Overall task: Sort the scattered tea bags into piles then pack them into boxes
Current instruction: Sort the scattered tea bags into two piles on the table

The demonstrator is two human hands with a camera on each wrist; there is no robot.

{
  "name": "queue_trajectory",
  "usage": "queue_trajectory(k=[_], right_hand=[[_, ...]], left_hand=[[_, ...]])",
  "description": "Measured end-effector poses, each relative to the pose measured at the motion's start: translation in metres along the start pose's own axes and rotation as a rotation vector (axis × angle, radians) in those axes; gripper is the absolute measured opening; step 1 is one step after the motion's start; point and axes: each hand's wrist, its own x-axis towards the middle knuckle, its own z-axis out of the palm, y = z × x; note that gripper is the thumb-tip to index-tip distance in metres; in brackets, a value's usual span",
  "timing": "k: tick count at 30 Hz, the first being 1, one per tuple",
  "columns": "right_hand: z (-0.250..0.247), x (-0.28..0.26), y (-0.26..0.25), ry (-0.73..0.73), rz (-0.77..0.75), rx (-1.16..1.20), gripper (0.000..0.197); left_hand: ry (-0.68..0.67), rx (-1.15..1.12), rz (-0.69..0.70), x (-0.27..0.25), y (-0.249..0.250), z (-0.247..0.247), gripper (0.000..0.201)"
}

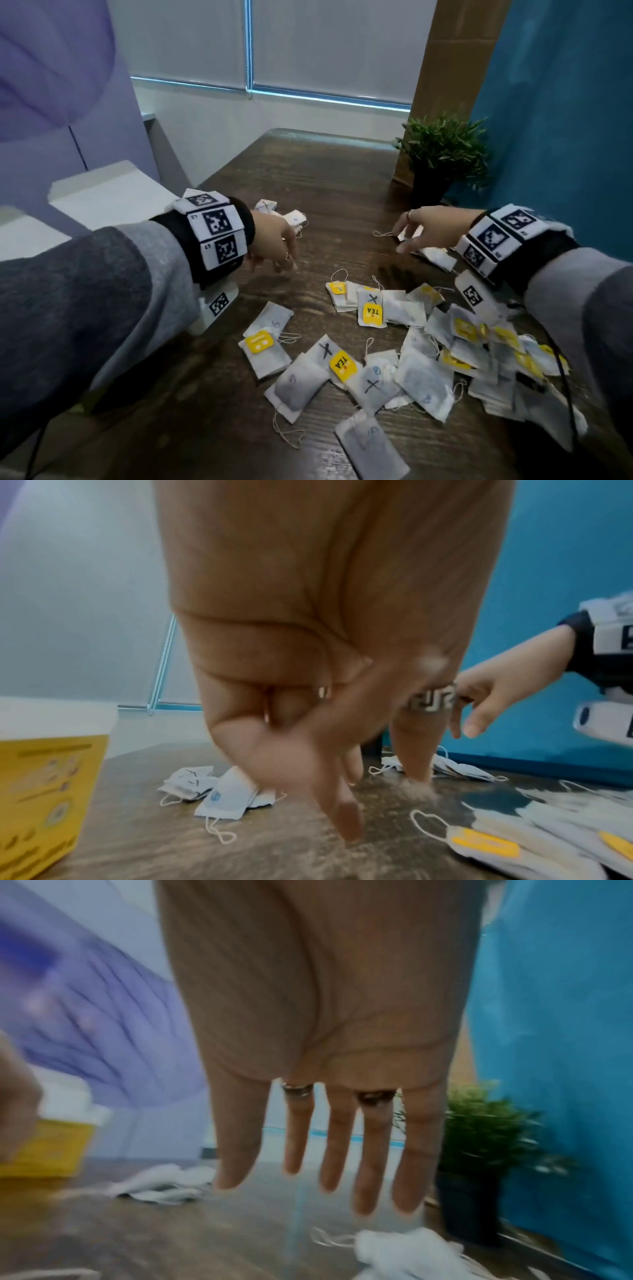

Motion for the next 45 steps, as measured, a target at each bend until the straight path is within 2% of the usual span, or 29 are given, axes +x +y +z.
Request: queue_trajectory(k=[2,5,7,9,11,13,18,20,23,29,31,33,35,40,45], right_hand=[[0.004,-0.016,-0.027,-0.093,-0.109,0.078,0.035],[0.018,-0.029,-0.051,-0.257,-0.135,0.173,0.037],[0.025,-0.033,-0.060,-0.312,-0.146,0.105,0.040],[0.031,-0.038,-0.069,-0.301,-0.134,-0.024,0.044],[0.037,-0.038,-0.072,-0.245,-0.111,-0.076,0.037],[0.042,-0.037,-0.073,-0.194,-0.117,-0.047,0.029],[0.040,-0.039,-0.070,-0.171,-0.155,0.046,0.020],[0.032,-0.043,-0.066,-0.099,-0.169,0.092,0.022],[0.013,-0.053,-0.058,0.145,-0.212,0.221,0.019],[0.001,-0.077,-0.051,0.635,-0.383,0.512,0.006],[0.006,-0.080,-0.049,0.743,-0.430,0.599,0.018],[0.011,-0.080,-0.046,0.844,-0.447,0.678,0.033],[0.015,-0.079,-0.045,0.888,-0.474,0.749,0.036],[0.019,-0.078,-0.050,0.811,-0.499,0.839,0.035],[0.016,-0.075,-0.057,0.692,-0.386,1.093,0.013]], left_hand=[[-0.061,-0.002,-0.008,-0.008,-0.001,0.007,0.026],[-0.094,0.077,0.004,-0.018,-0.002,0.019,0.040],[-0.080,0.159,0.018,-0.023,0.000,0.026,0.043],[-0.056,0.225,0.049,-0.024,0.002,0.032,0.040],[-0.049,0.222,0.057,-0.021,0.002,0.035,0.038],[-0.051,0.179,0.043,-0.019,0.000,0.037,0.035],[-0.072,0.150,0.054,-0.017,0.000,0.043,0.031],[-0.079,0.157,0.064,-0.019,0.001,0.044,0.030],[-0.001,0.044,0.110,-0.022,0.002,0.033,0.028],[0.367,-0.658,0.271,-0.040,0.008,0.001,0.032],[0.403,-0.819,0.323,-0.041,0.009,0.003,0.031],[0.431,-0.885,0.360,-0.039,0.009,0.007,0.030],[0.431,-0.920,0.383,-0.037,0.008,0.010,0.029],[0.308,-0.986,0.413,-0.034,0.003,0.015,0.048],[0.220,-1.082,0.439,-0.027,0.001,0.016,0.035]])
